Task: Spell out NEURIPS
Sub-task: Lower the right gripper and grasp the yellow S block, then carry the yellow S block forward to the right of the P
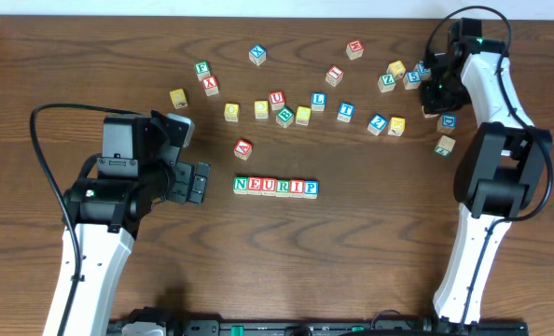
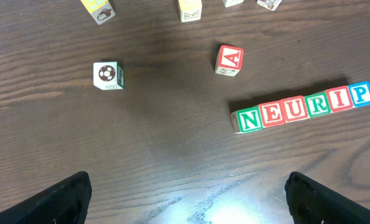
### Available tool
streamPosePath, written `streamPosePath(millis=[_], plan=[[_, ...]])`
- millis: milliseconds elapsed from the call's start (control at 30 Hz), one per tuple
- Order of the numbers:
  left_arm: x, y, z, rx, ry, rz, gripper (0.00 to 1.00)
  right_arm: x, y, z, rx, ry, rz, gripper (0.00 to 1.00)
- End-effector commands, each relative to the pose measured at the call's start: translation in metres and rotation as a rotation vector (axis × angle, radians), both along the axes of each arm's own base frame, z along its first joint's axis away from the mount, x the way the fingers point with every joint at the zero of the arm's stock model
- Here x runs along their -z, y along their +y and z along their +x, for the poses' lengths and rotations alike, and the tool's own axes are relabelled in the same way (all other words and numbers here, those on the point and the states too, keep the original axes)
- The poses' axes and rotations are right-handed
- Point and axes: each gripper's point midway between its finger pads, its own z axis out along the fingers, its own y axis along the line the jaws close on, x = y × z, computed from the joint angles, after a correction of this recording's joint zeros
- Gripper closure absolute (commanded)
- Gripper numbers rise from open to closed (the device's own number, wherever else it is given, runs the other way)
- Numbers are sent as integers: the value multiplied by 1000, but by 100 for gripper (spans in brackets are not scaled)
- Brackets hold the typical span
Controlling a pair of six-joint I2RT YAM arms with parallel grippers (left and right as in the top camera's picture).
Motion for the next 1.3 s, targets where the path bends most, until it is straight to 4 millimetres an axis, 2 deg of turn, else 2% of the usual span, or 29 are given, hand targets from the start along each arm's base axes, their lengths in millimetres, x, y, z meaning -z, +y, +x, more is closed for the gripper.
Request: streamPosePath(millis=[0,67,100,167,200,267,367,467,567,800,1100,1267], plan=[[-10,3,5,-4,-28,9,2,-46,17,9,-7,-90,13,87],[-10,3,5,-4,-28,9,2,-70,23,11,2,-138,14,83],[-10,3,5,-4,-28,9,2,-90,29,11,8,-172,17,81],[-10,3,5,-4,-28,9,2,-113,38,7,18,-205,23,81],[-10,3,5,-4,-28,9,2,-137,48,-1,47,-233,38,82],[-10,3,5,-4,-28,9,2,-162,60,-16,104,-248,62,84],[-10,3,5,-4,-28,9,2,-191,83,-46,186,-232,100,86],[-10,3,5,-4,-28,9,2,-201,102,-68,212,-199,117,86],[-10,3,5,-4,-28,9,2,-197,120,-85,212,-138,117,89],[-10,3,5,-4,-28,9,2,-170,164,-114,111,-19,90,96],[-10,3,5,-4,-28,9,2,-91,212,-148,57,32,23,99],[-10,3,5,-4,-28,9,2,-59,236,-168,46,23,24,99]])
